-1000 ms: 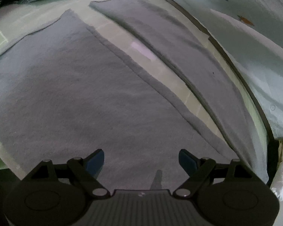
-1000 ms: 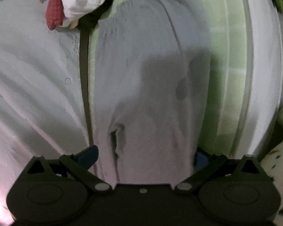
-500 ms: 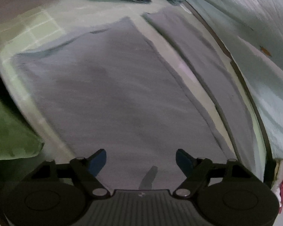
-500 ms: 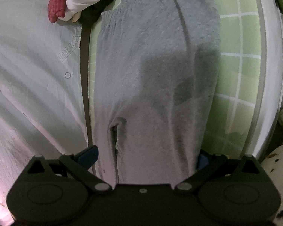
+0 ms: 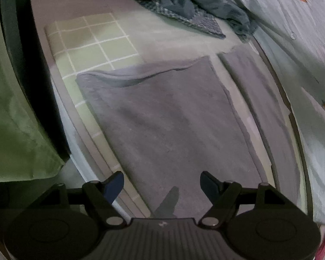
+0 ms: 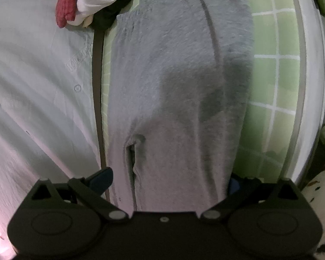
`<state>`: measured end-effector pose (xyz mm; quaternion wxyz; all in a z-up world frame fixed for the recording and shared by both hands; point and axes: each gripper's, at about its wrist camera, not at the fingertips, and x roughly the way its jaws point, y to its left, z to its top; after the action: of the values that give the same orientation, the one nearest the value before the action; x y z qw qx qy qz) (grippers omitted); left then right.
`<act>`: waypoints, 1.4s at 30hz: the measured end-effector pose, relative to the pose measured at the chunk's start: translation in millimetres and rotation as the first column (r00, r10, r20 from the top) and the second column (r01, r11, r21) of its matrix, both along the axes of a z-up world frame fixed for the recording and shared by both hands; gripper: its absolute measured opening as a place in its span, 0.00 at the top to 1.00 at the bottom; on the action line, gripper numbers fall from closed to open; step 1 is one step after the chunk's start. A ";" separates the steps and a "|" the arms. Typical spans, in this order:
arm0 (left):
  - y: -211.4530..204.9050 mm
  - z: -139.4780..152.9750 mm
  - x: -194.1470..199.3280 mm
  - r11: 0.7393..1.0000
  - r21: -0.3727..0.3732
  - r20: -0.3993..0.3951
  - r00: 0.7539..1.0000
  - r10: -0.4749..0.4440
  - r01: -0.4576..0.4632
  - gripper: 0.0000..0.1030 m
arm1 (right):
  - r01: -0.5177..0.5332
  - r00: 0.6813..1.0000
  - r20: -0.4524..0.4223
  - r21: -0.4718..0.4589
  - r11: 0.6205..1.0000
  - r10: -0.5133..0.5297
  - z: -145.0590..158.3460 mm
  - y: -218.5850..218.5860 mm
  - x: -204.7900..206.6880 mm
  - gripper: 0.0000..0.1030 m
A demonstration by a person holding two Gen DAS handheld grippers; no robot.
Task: Fold clothes
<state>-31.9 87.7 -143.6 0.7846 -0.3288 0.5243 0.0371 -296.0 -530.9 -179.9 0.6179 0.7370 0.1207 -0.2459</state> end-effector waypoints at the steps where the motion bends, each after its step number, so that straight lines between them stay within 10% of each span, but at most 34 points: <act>1: 1.3 -0.8 0.7 1.000 -0.002 0.007 1.000 0.001 -0.001 0.25 | 0.005 1.000 0.003 0.003 1.000 -0.005 -0.2 0.4 -0.6 0.00; 11: 12.8 -4.6 11.4 0.999 -0.038 0.057 0.998 0.023 -0.021 0.25 | 0.037 0.999 0.013 0.012 0.999 -0.037 -1.6 4.2 -5.0 0.01; 18: 14.7 -7.4 10.9 0.997 -0.057 0.100 0.993 0.065 -0.060 0.43 | 0.121 0.993 -0.005 -0.014 0.992 -0.122 0.3 2.3 -17.9 0.02; 27: 23.9 -12.0 8.9 0.991 -0.030 0.099 0.986 0.134 -0.131 0.78 | 0.218 0.962 -0.145 -0.110 0.970 -0.233 2.5 -21.4 -31.5 0.55; 33: 22.5 -5.6 8.3 0.985 -0.001 0.128 0.977 0.171 -0.172 0.98 | 0.264 0.959 -0.088 -0.081 0.961 -0.271 -8.1 -26.2 -31.9 0.94; 42: 6.9 42.4 14.4 0.976 0.027 0.298 0.934 0.198 -0.216 0.99 | 0.291 0.955 0.100 -0.159 0.943 -0.278 24.8 -36.5 -27.3 0.99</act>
<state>-17.6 94.6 -101.2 0.8549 -0.3605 0.3631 0.0857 -323.3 -567.4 -155.1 0.6412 0.6995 -0.0322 -0.3139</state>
